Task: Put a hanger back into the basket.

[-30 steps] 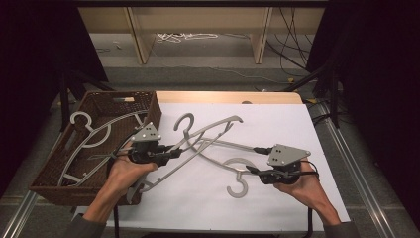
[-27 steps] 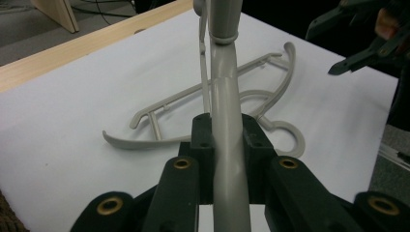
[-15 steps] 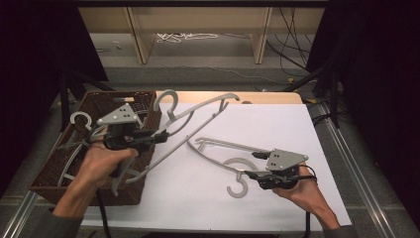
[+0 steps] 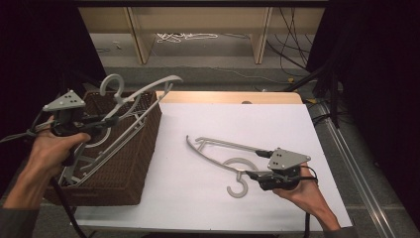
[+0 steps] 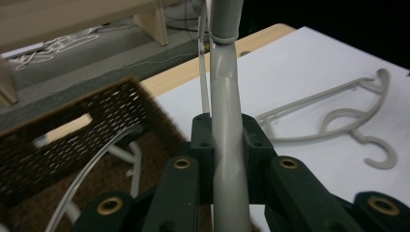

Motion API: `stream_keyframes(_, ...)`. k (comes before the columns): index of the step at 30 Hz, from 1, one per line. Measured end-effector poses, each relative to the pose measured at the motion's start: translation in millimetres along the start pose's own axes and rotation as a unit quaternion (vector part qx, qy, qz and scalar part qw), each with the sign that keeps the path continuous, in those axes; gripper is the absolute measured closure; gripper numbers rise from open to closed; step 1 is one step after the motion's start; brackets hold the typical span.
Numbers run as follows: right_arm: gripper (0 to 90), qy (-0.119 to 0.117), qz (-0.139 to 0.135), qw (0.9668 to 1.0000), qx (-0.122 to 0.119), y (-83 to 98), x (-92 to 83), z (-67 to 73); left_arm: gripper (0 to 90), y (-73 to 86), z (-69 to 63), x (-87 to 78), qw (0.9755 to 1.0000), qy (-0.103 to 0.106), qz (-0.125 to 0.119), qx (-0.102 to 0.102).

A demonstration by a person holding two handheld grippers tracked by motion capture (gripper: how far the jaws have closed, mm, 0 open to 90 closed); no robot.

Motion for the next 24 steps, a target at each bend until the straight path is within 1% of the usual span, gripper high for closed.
stream_keyframes(1, 29.4, 0.004, -0.001, 1.0000, 0.002, 0.7, 0.0, -1.1, 79.3, 2.3, 4.2, -1.7, 1.0000, -0.003, 0.000, -0.002)
stream_keyframes(3, 28.0, 0.007, 0.000, 1.0000, 0.006, 1.8, -0.3, -2.2, 79.3, 9.9, 17.1, -7.0, 0.9999, -0.015, 0.005, -0.003)
stream_keyframes(6, 26.8, 0.009, -0.001, 0.9999, 0.012, 2.9, -0.1, -2.3, 79.3, 19.0, 31.0, -12.6, 0.9997, -0.025, 0.009, -0.004)
stream_keyframes(7, 26.9, 0.008, -0.001, 0.9999, 0.013, 3.4, -0.1, -1.9, 79.3, 22.3, 35.1, -14.7, 0.9995, -0.029, 0.014, -0.004)
stream_keyframes(8, 26.6, 0.008, 0.001, 0.9999, 0.015, 4.2, -0.3, -1.4, 79.3, 25.5, 37.1, -16.1, 0.9994, -0.030, 0.016, -0.010)
stream_keyframes(13, 26.5, 0.008, 0.003, 0.9999, 0.015, 6.5, -0.4, -1.5, 79.3, 38.1, 48.3, -23.0, 0.9990, -0.032, 0.031, -0.008)
stream_keyframes(15, 26.4, 0.008, 0.003, 0.9999, 0.014, 6.5, -0.6, -1.8, 79.3, 42.2, 52.0, -24.3, 0.9988, -0.032, 0.037, -0.002)
stream_keyframes(16, 26.4, 0.008, 0.003, 0.9999, 0.015, 6.4, -0.7, -1.6, 79.3, 44.3, 53.7, -25.7, 0.9985, -0.031, 0.046, 0.003)
stream_keyframes(18, 26.5, 0.007, 0.004, 0.9998, 0.015, 6.8, -0.7, -1.4, 79.3, 48.2, 57.4, -25.5, 0.9980, -0.035, 0.052, 0.005)
stream_keyframes(19, 26.4, 0.007, 0.004, 0.9998, 0.015, 7.0, -0.6, -1.3, 79.3, 50.7, 60.1, -26.8, 0.9973, -0.031, 0.064, 0.016)
stream_keyframes(20, 26.5, 0.007, 0.005, 0.9999, 0.015, 7.2, -0.6, -1.2, 79.3, 51.9, 60.8, -24.9, 0.9975, -0.032, 0.062, 0.013)
stream_keyframes(21, 26.4, 0.004, 0.008, 0.9998, 0.017, 7.7, -1.2, -0.7, 79.3, 54.2, 63.2, -26.6, 0.9964, -0.029, 0.077, 0.023)
stream_keyframes(22, 26.5, 0.004, 0.008, 0.9998, 0.017, 8.0, -1.1, -0.4, 79.3, 55.8, 64.1, -24.4, 0.9965, -0.033, 0.075, 0.014)
stream_keyframes(23, 26.5, 0.007, 0.005, 0.9998, 0.017, 8.2, -0.2, -0.5, 79.3, 56.7, 64.5, -20.6, 0.9971, -0.039, 0.066, 0.002)
stream_keyframes(24, 26.5, 0.006, 0.007, 0.9998, 0.017, 8.5, -0.4, -0.2, 79.3, 59.6, 67.6, -20.6, 0.9962, -0.039, 0.077, 0.010)
Point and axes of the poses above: each handheld gripper's, and its own axes: x roughly forward along the jaws, y roughly out of its underside, z roughly to its left, the point moved 10 cm from there along x, roughly forward along the jaws, and after that the axes turned 14 degrees about -z, right-handed, at the moved point
